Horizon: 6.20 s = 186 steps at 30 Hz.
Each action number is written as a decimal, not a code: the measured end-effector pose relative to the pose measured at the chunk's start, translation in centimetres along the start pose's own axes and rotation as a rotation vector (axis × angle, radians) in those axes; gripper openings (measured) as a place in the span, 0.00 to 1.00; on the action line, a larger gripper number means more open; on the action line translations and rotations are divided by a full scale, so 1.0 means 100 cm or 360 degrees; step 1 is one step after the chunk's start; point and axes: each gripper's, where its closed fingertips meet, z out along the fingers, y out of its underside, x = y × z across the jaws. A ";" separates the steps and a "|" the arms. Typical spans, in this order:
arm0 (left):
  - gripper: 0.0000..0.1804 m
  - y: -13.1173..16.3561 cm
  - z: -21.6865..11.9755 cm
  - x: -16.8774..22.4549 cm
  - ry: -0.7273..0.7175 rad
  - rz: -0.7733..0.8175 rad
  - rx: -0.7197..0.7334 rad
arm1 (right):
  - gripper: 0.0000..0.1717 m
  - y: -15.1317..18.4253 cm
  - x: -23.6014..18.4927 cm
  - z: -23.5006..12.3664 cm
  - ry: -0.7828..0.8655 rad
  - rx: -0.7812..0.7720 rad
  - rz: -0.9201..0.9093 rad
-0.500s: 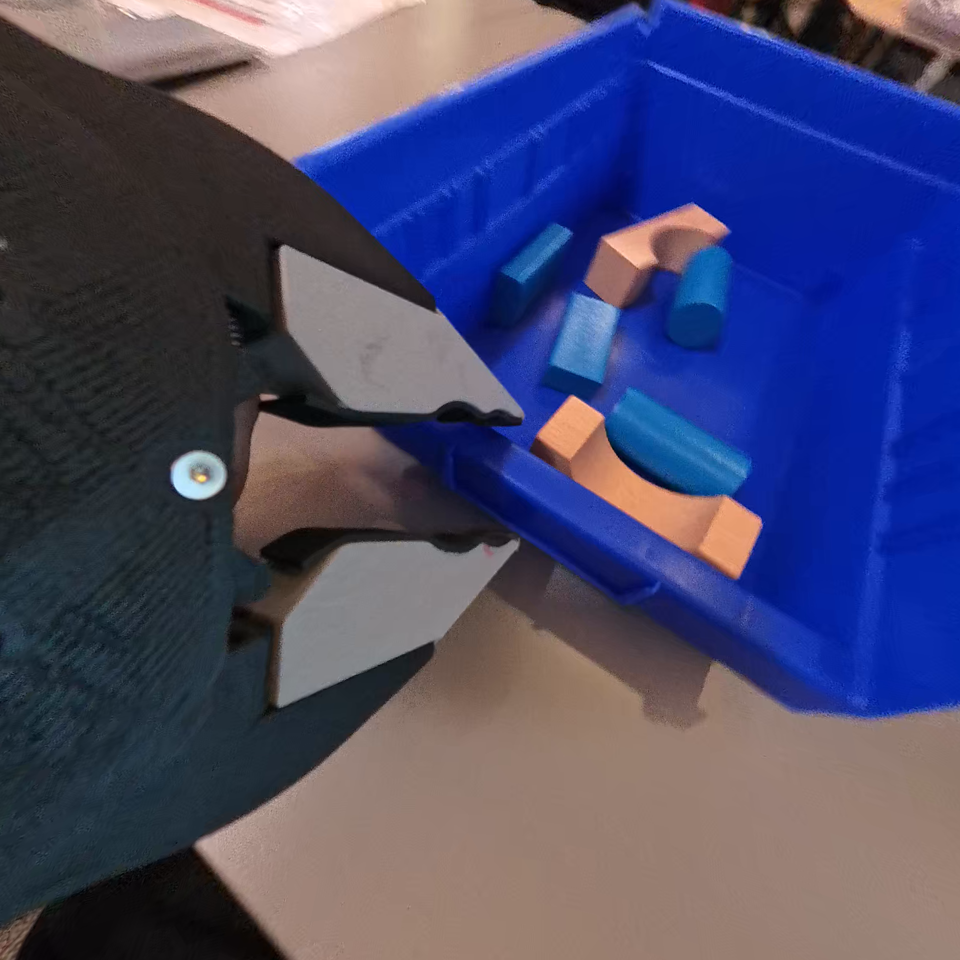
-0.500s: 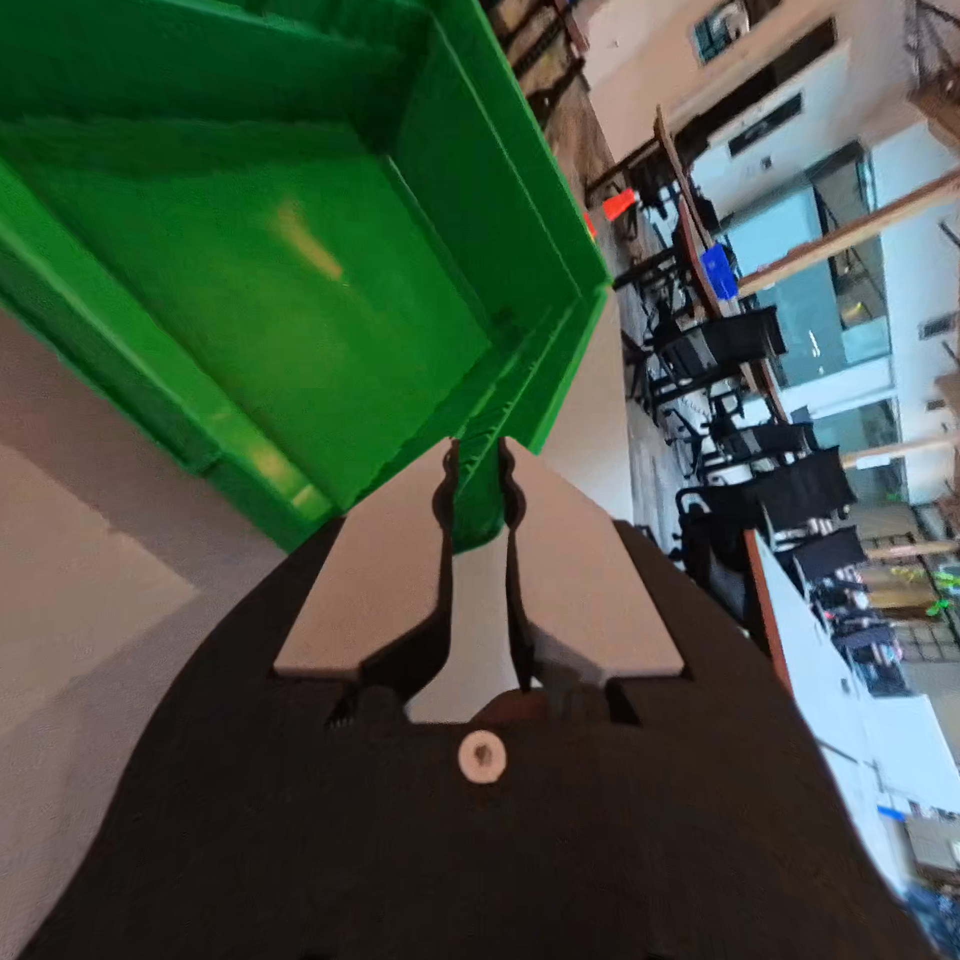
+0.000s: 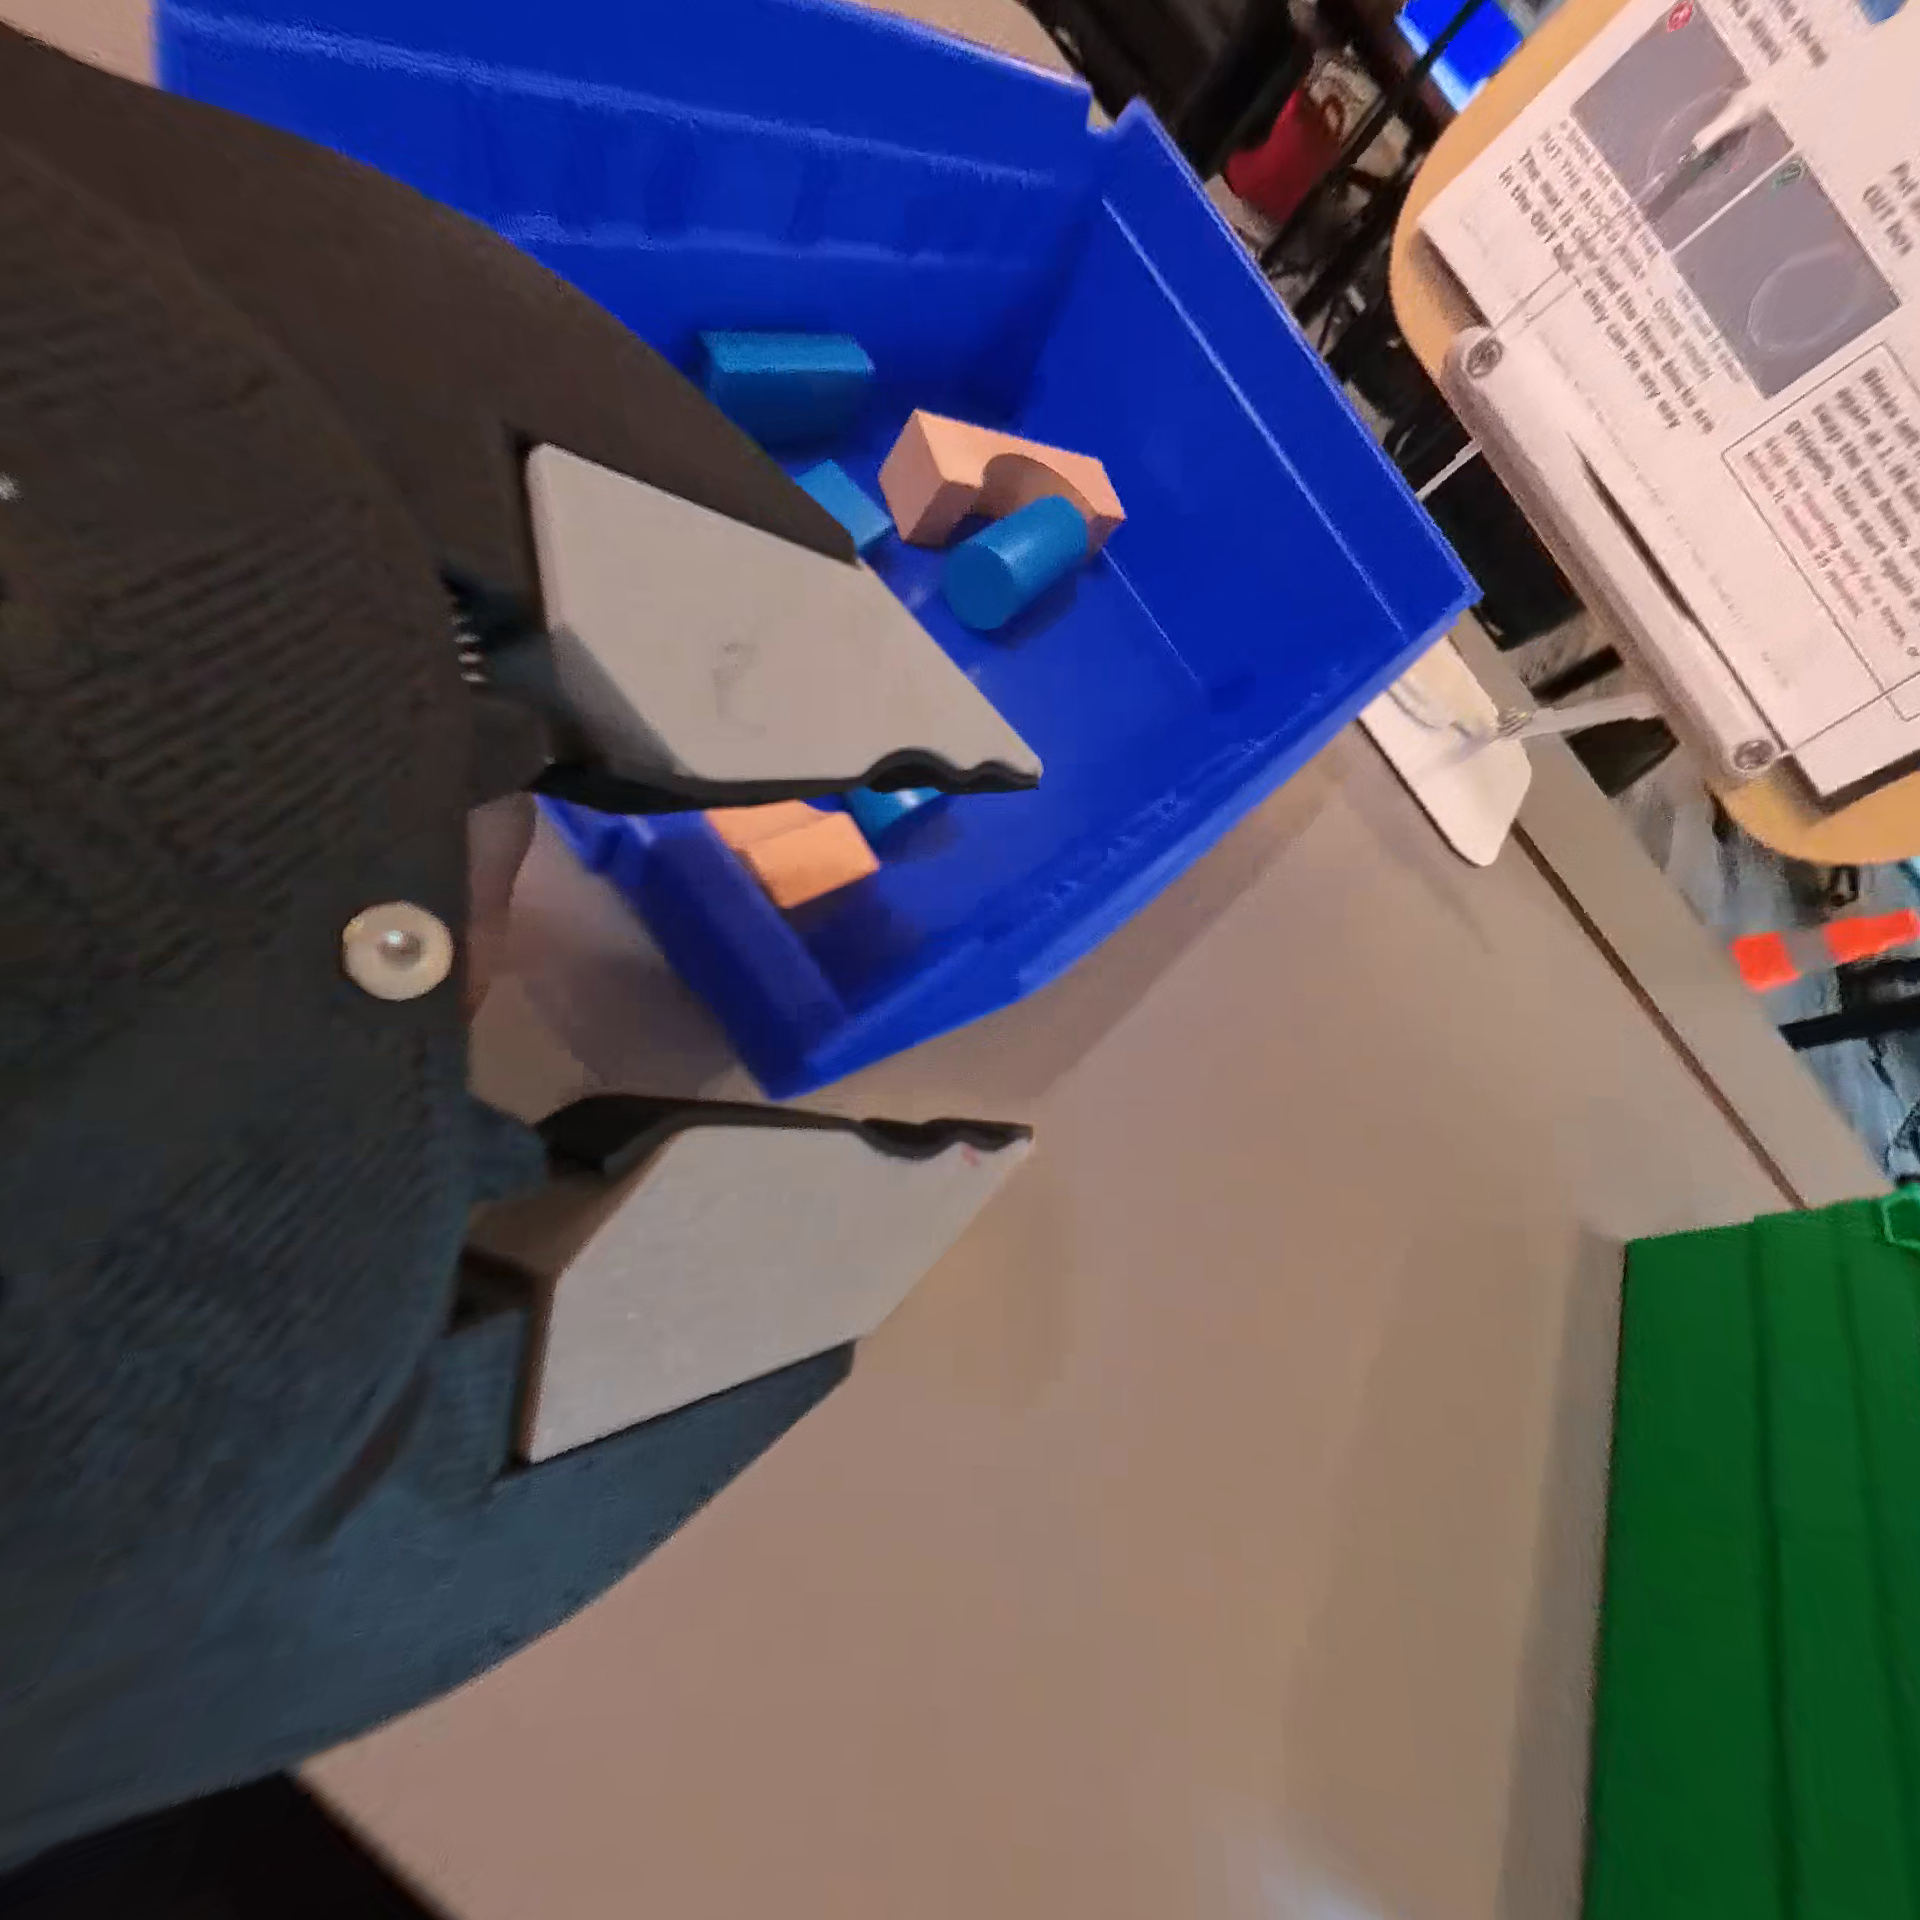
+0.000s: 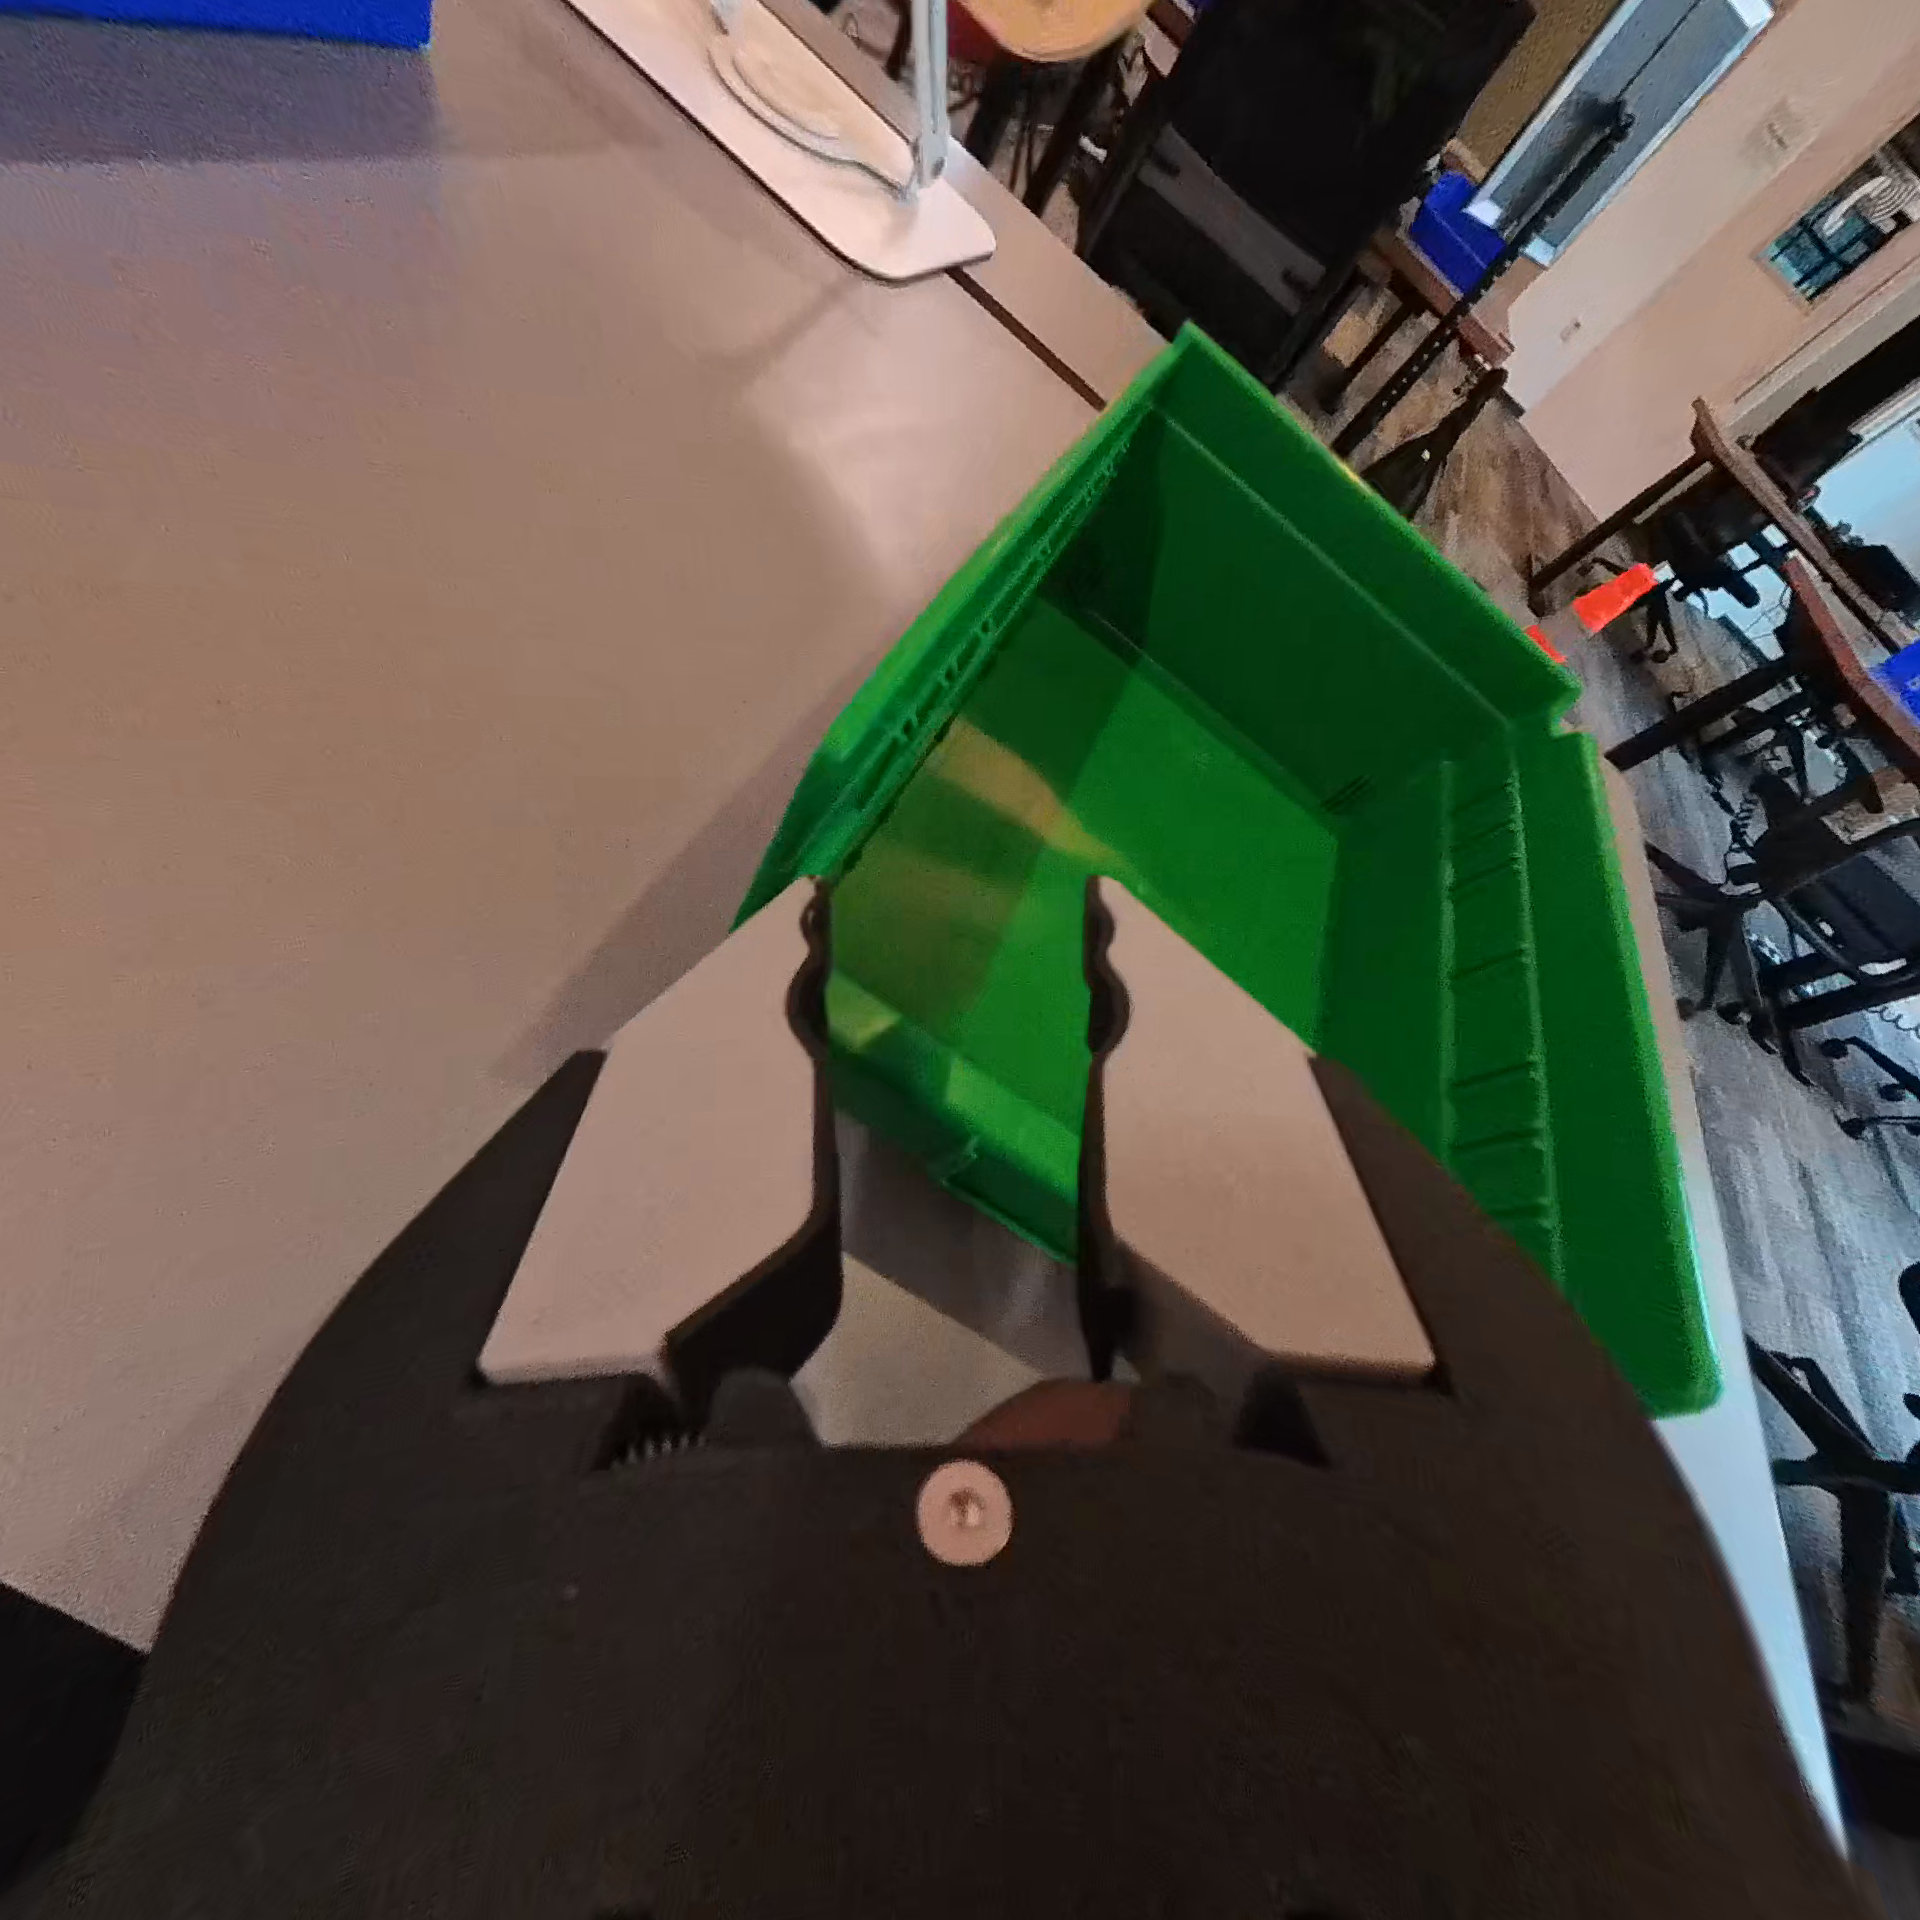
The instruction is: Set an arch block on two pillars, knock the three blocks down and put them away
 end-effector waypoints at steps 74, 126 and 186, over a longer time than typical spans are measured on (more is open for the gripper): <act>0.00 0.007 -0.092 -0.181 -0.0447 -0.0556 0.0298 | 0.00 -0.087 -0.149 0.094 -0.0421 0.0192 -0.0113; 0.42 0.115 0.023 -0.172 0.0116 -0.0752 -0.0813 | 0.00 -0.077 -0.144 0.098 -0.0348 0.0137 -0.0207; 0.16 -0.086 -0.023 0.032 0.0050 0.0773 0.0786 | 0.25 -0.213 -0.196 0.001 -0.1485 0.0889 0.0680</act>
